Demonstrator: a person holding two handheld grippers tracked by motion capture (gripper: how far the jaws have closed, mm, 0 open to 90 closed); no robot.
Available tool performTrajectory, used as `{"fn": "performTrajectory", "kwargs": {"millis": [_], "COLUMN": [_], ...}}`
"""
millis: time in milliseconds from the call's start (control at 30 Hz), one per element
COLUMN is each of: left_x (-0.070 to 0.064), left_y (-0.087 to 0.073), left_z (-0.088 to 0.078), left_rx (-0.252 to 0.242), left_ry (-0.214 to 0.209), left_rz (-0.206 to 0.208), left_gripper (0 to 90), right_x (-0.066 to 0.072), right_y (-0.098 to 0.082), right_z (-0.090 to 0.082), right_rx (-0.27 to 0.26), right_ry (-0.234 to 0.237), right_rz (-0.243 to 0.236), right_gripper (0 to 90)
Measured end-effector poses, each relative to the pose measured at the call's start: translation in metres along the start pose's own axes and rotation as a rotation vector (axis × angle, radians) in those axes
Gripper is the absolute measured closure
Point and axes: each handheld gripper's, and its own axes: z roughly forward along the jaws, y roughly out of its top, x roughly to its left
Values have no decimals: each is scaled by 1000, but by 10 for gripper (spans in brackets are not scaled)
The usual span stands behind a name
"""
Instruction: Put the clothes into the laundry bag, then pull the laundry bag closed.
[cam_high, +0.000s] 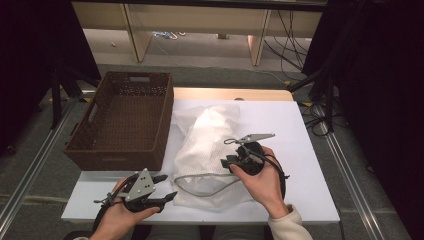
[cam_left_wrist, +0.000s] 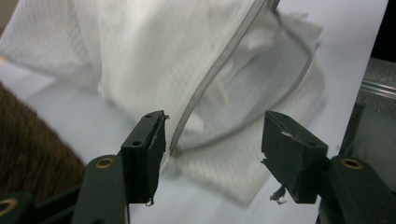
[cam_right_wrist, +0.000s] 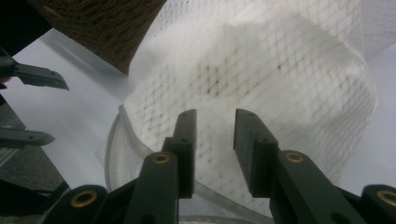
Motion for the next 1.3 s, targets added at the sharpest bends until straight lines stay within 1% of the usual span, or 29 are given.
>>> {"fn": "performTrajectory", "kwargs": {"millis": [33, 67, 100, 133, 167, 200, 233, 267, 300, 333, 367, 400, 433, 500, 533, 567, 633, 667, 733, 833, 867, 933, 1000, 1067, 1100, 1167, 1200, 1233, 1300], "left_x": [3, 4, 6, 9, 9, 12, 13, 14, 16, 16, 19, 20, 22, 22, 21, 21, 21, 21, 21, 24, 22, 22, 22, 22, 21, 22, 23, 23, 23], "left_y": [-3, -6, -8, -9, -10, -11, -11, -12, -13, -13, -13, -14, -15, -15, -14, -14, -12, -12, -12, -13, -13, -13, -13, -13, -13, -13, -14, -14, -15], "left_z": [0, 3, 5, 6, 8, 9, 9, 10, 11, 12, 12, 14, 15, 14, 14, 13, 13, 12, 12, 10, 11, 10, 10, 10, 10, 10, 10, 10, 11], "left_rx": [35, 50, 60, 85, 82, 94, 106, 107, 108, 105, 121, 113, 109, 110, 100, 97, 80, 74, 68, 88, 87, 80, 79, 81, 78, 84, 88, 98, 97], "left_ry": [5, 16, 23, 37, 39, 34, 46, 41, 52, 42, 51, 55, 60, 66, 62, 70, 75, 68, 79, 86, 86, 83, 80, 77, 77, 80, 70, 79, 73], "left_rz": [6, -4, -16, -3, -18, -15, -9, -16, -14, -30, -17, -30, -29, -36, -42, -39, -32, -35, -39, 6, -27, -26, -21, -16, -17, -9, -15, -6, -12], "left_gripper": [442, 477, 506, 525, 539, 549, 559, 575, 596, 616, 634, 650, 655, 653, 648, 641, 613, 598, 569, 552, 556, 567, 592, 616, 627, 639, 640, 641, 643], "right_x": [2, 2, 3, 5, 6, 7, 9, 9, 10, 11, 12, 11, 11, 11, 10, 8, 5, 7, 6, 6, 7, 7, 4, 5, 6, 5, 4, 4, 4], "right_y": [0, 1, 1, 1, 1, 1, 1, 1, 2, 2, 2, 2, 2, 1, 1, 2, 3, 2, 2, 2, 1, 1, 2, 2, 2, 3, 4, 4, 4], "right_z": [0, -1, -1, -2, -1, -1, -1, -1, 1, 1, 1, 2, 2, 3, 1, 1, -1, -2, -2, -2, -2, -3, -3, -4, -6, -6, -7, -8, -9], "right_rx": [-7, 2, -6, -5, -10, -10, -5, 4, -4, 0, -3, -5, -3, -28, -10, -18, -7, -1, -3, -3, -4, -8, -20, -46, -22, -40, -37, -24, -34], "right_ry": [4, -16, -8, -7, 8, 11, 11, 15, 18, 25, 14, 22, 19, 13, 14, 21, 16, 20, 26, 20, 20, 13, 11, 0, 5, -1, 4, -2, 4], "right_rz": [0, -20, -15, -15, -20, -25, -21, -32, -42, -28, -15, -37, -34, -15, -25, -39, -58, -14, -10, -9, 12, 5, -41, -19, 11, 14, -2, 6, 13], "right_gripper": [711, 716, 719, 724, 728, 729, 732, 733, 734, 735, 736, 736, 736, 736, 736, 737, 735, 733, 729, 725, 725, 724, 725, 725, 724, 724, 724, 724, 724]}}
